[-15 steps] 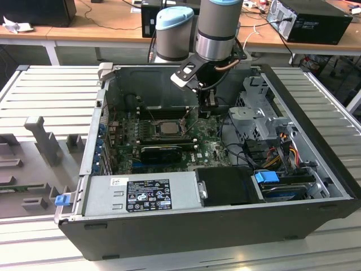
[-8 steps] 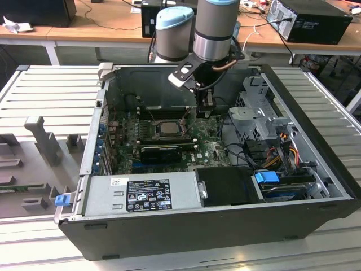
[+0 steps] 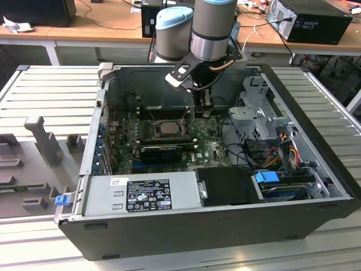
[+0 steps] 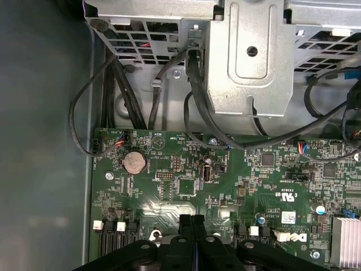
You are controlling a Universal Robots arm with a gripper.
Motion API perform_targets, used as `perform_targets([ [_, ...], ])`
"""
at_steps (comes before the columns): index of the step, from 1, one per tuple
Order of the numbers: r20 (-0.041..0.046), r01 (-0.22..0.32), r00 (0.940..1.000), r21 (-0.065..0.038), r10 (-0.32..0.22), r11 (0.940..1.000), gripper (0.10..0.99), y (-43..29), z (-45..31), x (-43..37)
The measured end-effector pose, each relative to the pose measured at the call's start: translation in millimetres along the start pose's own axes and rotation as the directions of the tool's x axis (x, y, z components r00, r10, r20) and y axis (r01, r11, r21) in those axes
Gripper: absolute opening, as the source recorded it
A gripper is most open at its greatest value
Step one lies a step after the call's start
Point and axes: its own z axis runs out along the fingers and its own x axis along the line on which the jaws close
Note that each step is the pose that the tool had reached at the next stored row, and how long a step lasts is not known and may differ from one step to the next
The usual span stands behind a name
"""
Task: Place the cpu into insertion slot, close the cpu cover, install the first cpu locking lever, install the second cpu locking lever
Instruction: 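Close the cpu cover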
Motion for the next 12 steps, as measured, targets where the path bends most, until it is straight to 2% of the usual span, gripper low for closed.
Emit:
perform_targets([
  [5, 0.0000, 0.000, 1.0000, 0.000, 0.000, 1.0000, 0.106, -2.4, 0.0, 0.1],
  [9, 0.0000, 0.000, 1.0000, 0.000, 0.000, 1.0000, 0.106, -8.5, -0.1, 0.3],
  [12, 0.0000, 0.000, 1.0000, 0.000, 0.000, 1.0000, 0.106, -9.5, -0.1, 0.4],
])
